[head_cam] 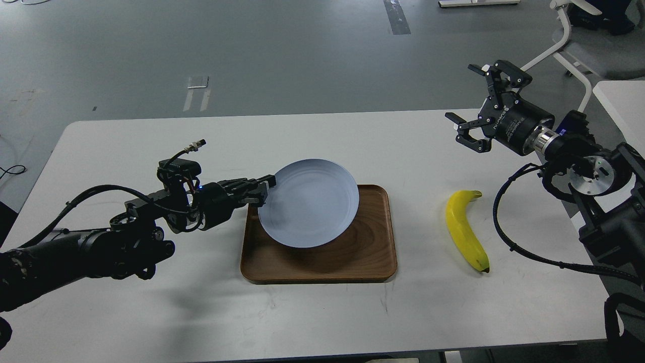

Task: Place banana on plate with both arms
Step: 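Carry the plate with the left gripper and lower it onto the wooden tray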

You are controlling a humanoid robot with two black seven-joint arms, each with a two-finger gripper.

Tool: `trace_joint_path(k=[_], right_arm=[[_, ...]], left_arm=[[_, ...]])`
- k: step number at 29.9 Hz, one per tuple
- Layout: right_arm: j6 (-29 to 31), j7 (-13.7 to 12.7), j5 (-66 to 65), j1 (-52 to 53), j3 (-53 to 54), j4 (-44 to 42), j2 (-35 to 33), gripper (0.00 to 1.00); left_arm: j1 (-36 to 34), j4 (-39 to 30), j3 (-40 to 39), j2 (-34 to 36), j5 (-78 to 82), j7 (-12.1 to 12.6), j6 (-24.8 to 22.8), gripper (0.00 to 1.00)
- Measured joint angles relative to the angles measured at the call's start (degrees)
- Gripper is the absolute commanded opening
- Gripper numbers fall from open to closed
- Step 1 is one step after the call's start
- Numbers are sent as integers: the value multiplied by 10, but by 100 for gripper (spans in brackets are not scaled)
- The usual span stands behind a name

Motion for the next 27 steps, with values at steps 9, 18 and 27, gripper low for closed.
trace_joint_path(k=[9, 18, 27], right_arm=[[0, 0, 0, -1, 3, 0, -4, 100], [0, 0, 0, -1, 2, -3, -2, 100], [0, 0, 0, 7, -4, -5, 2, 100]], left_arm=[[0, 40, 32, -34, 3, 0, 2, 0], [6, 34, 33, -31, 30, 0, 6, 0], [6, 30, 29, -36, 24, 0, 11, 26]])
